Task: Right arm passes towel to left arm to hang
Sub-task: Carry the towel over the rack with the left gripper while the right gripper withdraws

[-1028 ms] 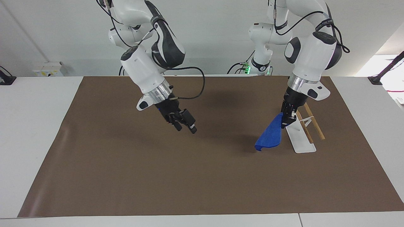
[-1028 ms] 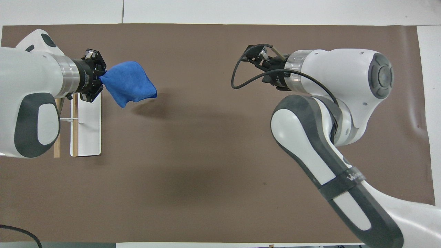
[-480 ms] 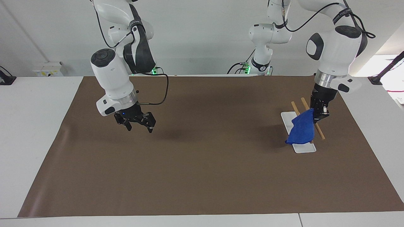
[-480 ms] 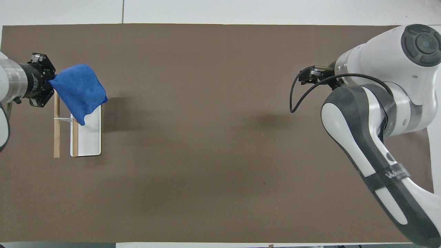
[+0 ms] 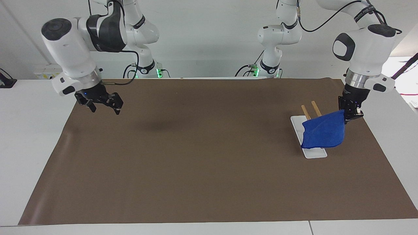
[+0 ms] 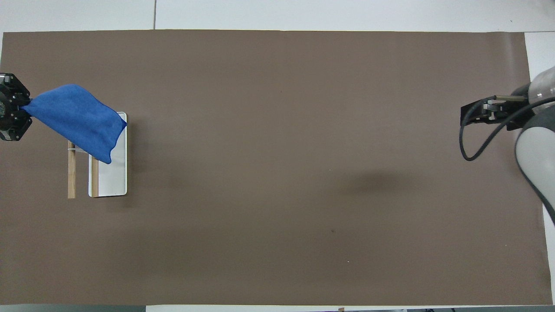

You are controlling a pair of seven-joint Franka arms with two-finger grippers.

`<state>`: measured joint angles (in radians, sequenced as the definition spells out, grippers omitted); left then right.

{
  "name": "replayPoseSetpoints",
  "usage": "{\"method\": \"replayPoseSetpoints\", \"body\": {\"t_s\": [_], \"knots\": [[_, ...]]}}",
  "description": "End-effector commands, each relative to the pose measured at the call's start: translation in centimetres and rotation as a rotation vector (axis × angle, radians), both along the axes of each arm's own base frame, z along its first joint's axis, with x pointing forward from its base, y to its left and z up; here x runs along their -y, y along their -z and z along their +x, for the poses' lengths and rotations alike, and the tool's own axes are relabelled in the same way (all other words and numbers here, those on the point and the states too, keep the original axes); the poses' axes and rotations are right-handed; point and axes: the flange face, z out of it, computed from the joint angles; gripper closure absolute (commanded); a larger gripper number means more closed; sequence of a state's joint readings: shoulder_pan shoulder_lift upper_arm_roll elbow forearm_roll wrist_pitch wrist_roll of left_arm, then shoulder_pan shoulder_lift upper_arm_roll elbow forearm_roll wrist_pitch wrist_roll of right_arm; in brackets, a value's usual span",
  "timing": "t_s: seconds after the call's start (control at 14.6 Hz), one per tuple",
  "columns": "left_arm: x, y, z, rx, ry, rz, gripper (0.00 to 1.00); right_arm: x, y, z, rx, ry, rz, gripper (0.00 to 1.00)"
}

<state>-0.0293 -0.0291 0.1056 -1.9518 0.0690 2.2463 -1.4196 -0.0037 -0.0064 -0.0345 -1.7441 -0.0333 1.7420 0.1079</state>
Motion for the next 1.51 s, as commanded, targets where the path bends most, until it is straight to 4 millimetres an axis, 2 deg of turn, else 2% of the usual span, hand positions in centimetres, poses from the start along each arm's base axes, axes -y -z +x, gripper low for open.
{"method": "replayPoseSetpoints", "body": {"t_s": [0.0, 0.07, 0.21, 0.48, 0.69, 0.75, 1.03, 1.17, 1.3, 1.37, 1.44], "knots": [[-2.6, 0.5, -2.1, 0.056, -0.039, 0.017, 1.0, 1.5, -4.6, -1.2, -0.021, 0.011, -0.017, 0.0], [-3.6, 1.3, -2.7, 0.07, -0.054, 0.015, 1.0, 2.0, -5.7, -1.4, -0.031, 0.018, -0.027, 0.0], [-4.6, 2.3, -3.7, 0.098, -0.071, 0.015, 1.0, 1.0, -5.9, -1.4, -0.034, 0.009, -0.044, 0.0], [-4.7, 4.4, -4.0, 0.089, -0.072, 0.013, 1.0, 0.7, -5.2, -2.8, -0.069, 0.002, -0.042, 0.0], [-4.8, 6.3, -4.4, 0.061, -0.072, 0.012, 1.0, 0.2, -5.4, -2.9, -0.064, 0.023, -0.022, 0.0], [-5.5, 7.1, -4.7, 0.047, -0.084, 0.011, 1.0, 0.2, -5.5, -2.9, -0.06, 0.037, -0.02, 0.0], [-5.5, 9.3, -6.2, -0.002, -0.081, 0.005, 1.0, 0.1, -5.5, -2.9, -0.059, 0.04, -0.021, 0.0], [-5.6, 9.4, -6.3, -0.008, -0.079, 0.006, 1.0, 0.2, -5.3, -2.9, -0.058, 0.092, -0.022, 0.0], [-7.5, 9.4, -6.7, -0.011, -0.098, 0.012, 1.0, 0.2, -5.4, -2.8, -0.055, 0.1, -0.022, 0.0], [-7.8, 9.4, -6.7, -0.009, -0.091, 0.016, 1.0, -0.1, -5.4, -2.8, -0.055, 0.095, -0.022, 0.0], [-8.0, 9.5, -6.7, -0.007, -0.085, 0.02, 1.0, -1.1, -5.5, -2.6, -0.053, 0.079, -0.023, 0.0]]}}
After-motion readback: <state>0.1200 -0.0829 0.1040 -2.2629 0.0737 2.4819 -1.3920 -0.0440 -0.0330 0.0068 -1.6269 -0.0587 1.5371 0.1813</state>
